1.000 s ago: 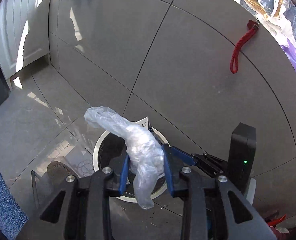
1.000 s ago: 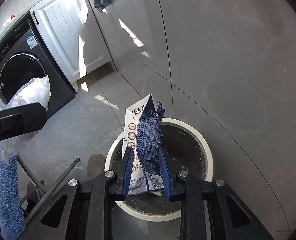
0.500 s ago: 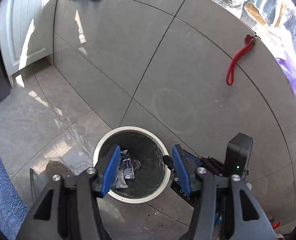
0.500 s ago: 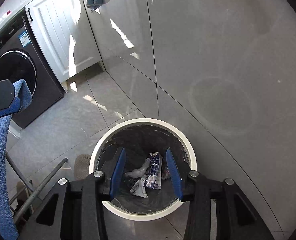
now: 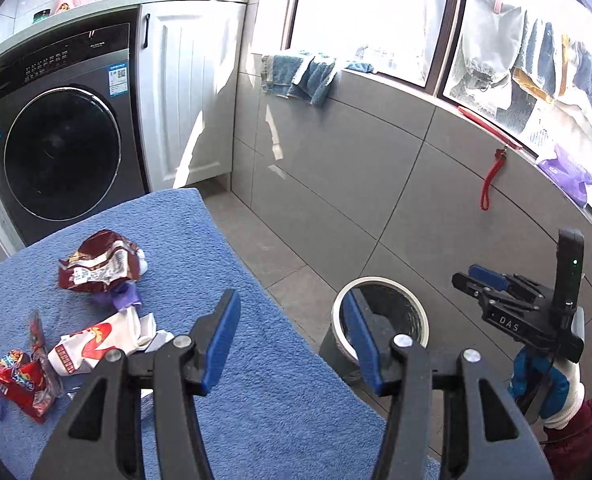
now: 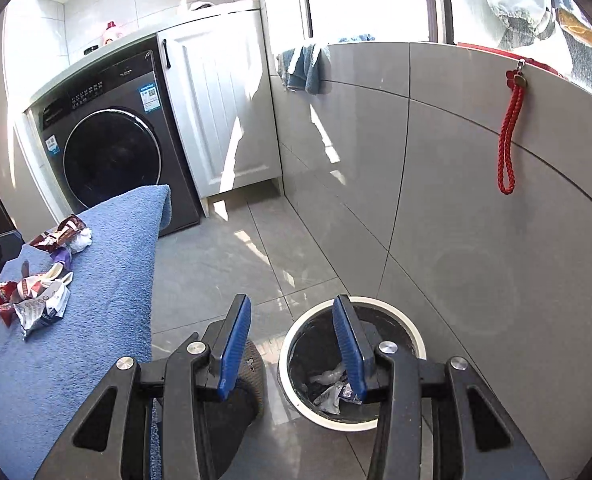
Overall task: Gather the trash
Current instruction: 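Return both tools to the table toward the red snack bag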
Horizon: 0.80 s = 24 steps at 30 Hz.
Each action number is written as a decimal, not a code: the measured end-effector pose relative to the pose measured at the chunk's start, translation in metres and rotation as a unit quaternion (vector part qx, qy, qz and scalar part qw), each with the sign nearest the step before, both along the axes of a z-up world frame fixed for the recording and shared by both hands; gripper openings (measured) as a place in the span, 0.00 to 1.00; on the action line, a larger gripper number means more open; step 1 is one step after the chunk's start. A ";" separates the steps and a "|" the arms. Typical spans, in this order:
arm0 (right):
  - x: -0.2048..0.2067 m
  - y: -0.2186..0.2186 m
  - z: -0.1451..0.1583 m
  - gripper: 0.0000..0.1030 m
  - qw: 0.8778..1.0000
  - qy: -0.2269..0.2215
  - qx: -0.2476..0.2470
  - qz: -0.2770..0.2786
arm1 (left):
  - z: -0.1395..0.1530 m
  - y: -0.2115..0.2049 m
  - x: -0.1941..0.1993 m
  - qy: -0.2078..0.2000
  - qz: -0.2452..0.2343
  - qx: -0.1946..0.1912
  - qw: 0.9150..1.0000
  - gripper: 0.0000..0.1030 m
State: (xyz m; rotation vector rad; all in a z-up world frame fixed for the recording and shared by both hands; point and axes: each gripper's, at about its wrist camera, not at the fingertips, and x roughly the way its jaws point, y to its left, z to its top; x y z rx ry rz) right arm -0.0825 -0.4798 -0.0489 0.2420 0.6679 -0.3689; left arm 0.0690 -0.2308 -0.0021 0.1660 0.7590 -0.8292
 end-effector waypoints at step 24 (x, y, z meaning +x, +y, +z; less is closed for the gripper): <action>0.093 0.199 0.032 0.43 0.978 -0.003 -0.016 0.210 | -0.041 0.298 0.036 0.020 0.218 0.008 0.976 0.60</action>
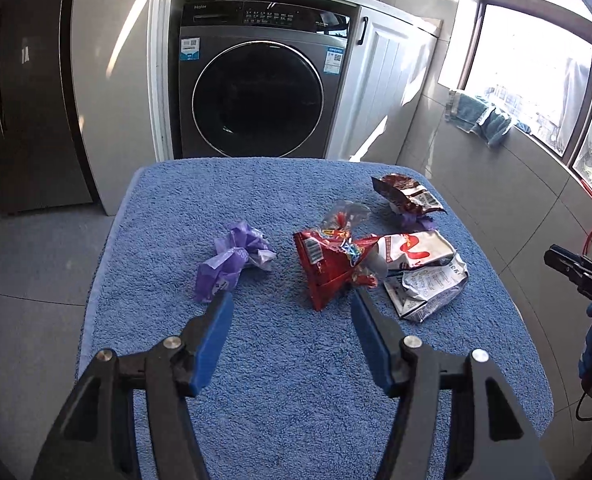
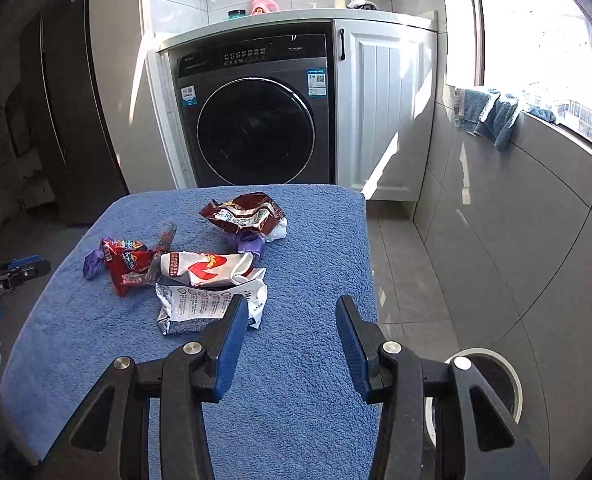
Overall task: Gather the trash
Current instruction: 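Return both tools to the table toward the red snack bag, then grasp the red snack bag with the left tool while the right tool grasps the white carton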
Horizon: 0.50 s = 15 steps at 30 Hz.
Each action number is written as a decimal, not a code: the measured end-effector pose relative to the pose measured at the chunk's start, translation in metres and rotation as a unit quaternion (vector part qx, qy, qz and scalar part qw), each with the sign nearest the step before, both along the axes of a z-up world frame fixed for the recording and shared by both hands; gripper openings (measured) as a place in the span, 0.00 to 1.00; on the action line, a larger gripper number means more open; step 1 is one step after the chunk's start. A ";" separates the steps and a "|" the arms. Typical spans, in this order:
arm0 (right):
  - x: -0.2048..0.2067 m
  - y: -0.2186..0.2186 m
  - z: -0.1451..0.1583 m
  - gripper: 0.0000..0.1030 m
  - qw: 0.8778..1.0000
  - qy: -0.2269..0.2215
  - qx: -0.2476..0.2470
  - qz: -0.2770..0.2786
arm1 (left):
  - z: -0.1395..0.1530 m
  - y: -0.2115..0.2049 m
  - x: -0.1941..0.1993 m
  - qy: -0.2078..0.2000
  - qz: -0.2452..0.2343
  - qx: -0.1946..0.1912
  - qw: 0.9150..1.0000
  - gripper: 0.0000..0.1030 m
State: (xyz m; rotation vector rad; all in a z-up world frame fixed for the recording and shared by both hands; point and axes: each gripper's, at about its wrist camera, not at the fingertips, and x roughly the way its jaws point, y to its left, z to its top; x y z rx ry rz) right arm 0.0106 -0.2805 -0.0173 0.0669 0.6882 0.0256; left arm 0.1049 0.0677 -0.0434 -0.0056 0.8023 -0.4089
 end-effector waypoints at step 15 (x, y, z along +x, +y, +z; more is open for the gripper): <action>0.089 0.012 -0.079 0.51 0.992 0.086 0.071 0.053 | -0.061 -0.053 0.094 0.103 0.022 -0.091 0.990 0.58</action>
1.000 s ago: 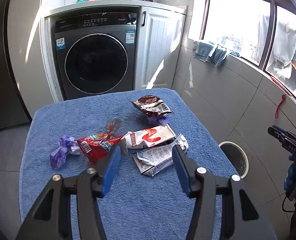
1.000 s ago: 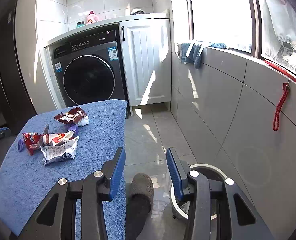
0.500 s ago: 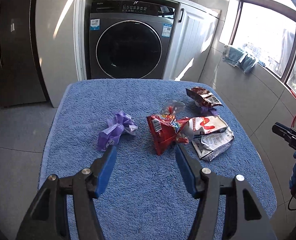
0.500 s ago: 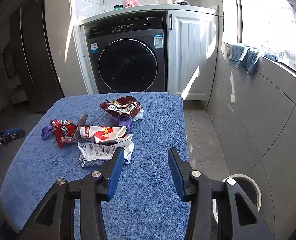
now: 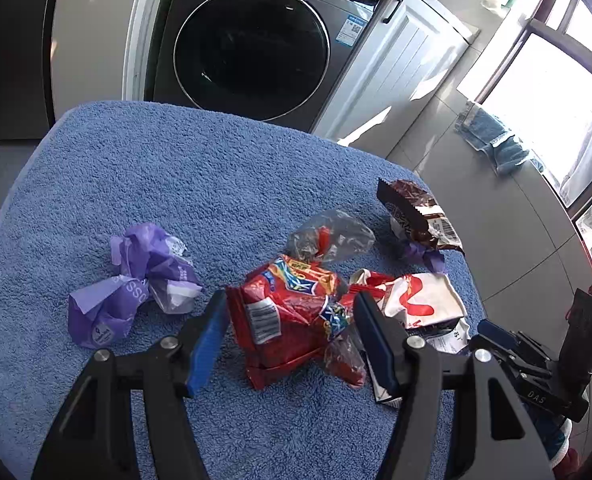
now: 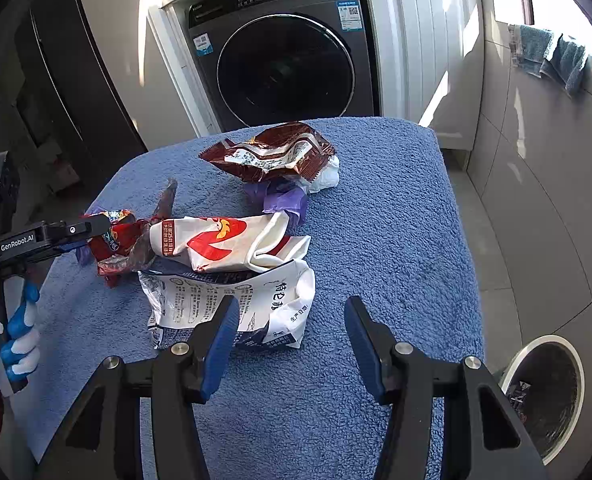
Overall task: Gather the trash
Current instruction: 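Grasp the red snack bag with the left tool while the right tool grasps the white carton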
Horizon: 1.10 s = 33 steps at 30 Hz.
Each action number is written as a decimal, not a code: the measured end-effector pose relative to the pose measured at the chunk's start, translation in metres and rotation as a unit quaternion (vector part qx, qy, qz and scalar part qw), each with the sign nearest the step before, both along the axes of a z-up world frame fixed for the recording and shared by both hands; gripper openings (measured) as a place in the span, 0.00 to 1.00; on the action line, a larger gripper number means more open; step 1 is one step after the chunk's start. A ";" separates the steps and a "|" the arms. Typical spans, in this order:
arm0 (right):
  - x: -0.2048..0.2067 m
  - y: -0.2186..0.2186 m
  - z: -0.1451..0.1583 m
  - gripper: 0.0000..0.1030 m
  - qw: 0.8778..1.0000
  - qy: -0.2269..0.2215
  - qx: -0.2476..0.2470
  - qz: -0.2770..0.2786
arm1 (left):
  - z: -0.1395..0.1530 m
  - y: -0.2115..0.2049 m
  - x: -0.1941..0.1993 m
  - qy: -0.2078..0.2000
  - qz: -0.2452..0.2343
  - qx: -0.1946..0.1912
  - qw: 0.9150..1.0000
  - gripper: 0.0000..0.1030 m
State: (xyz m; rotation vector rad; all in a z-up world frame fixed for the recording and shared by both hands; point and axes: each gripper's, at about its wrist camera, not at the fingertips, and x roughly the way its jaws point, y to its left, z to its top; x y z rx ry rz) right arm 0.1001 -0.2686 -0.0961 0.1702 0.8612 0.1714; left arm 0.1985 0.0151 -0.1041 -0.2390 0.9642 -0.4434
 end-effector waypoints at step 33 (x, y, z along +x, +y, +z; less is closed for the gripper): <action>-0.108 -0.001 0.063 0.20 0.995 -0.095 0.030 0.021 | 0.076 0.000 -0.112 -0.105 -0.029 0.008 0.994 0.10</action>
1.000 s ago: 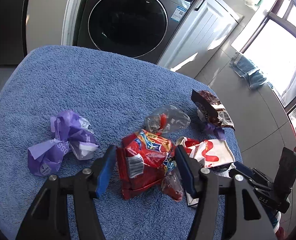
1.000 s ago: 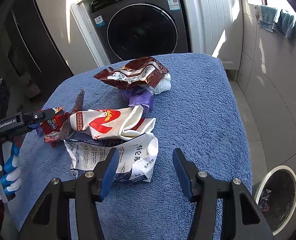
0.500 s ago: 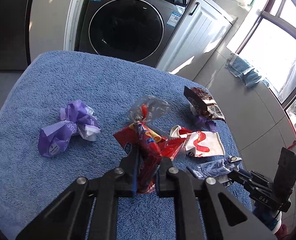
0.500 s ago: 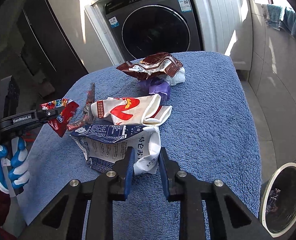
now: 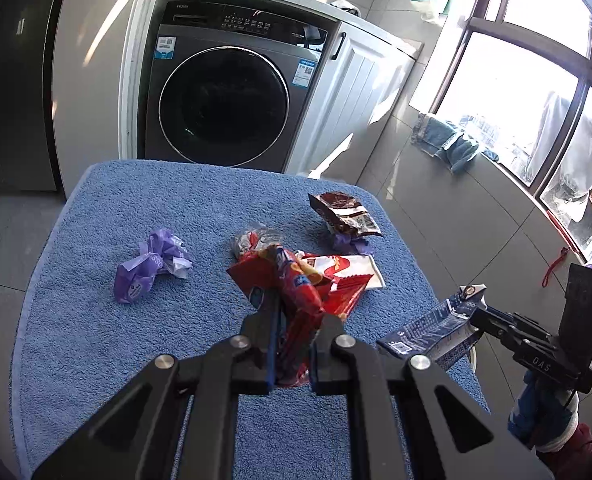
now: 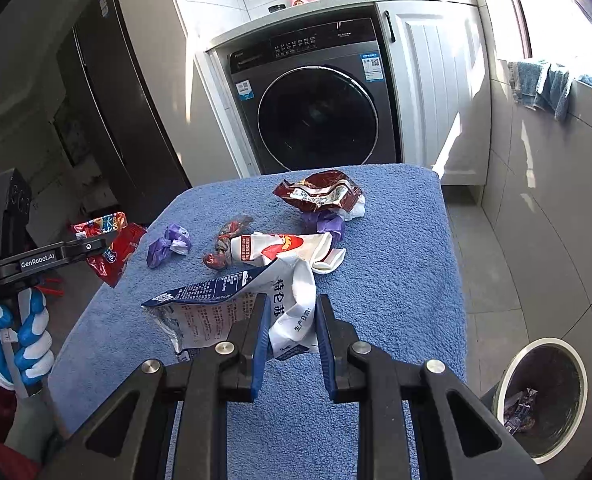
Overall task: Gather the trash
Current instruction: 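Grasp the red snack bag with the left tool while the right tool grasps the white carton, then carry the red bag and white carton over the bin and release both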
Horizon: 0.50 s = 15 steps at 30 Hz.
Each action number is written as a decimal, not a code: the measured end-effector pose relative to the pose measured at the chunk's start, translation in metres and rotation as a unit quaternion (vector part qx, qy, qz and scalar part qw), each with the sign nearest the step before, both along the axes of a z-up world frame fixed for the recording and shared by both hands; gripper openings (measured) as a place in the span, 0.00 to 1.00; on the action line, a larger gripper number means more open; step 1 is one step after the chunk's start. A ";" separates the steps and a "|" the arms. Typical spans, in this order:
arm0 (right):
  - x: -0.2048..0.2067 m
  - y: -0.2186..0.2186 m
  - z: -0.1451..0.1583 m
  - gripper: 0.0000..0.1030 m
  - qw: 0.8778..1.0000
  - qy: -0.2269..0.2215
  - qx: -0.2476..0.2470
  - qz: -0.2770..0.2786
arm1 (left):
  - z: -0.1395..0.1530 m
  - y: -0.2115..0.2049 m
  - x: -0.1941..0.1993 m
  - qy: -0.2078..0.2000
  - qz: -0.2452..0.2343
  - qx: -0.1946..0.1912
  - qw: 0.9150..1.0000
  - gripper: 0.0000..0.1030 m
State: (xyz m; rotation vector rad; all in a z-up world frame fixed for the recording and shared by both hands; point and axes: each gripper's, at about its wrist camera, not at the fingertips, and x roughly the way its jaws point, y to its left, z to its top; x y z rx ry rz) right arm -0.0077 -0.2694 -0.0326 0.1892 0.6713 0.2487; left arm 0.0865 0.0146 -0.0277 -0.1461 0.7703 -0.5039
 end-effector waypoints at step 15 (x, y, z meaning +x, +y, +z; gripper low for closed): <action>-0.075 -0.178 0.002 0.20 0.970 0.006 -0.071 -0.232 | -0.003 -0.257 -0.012 0.017 -0.237 0.038 0.971 0.10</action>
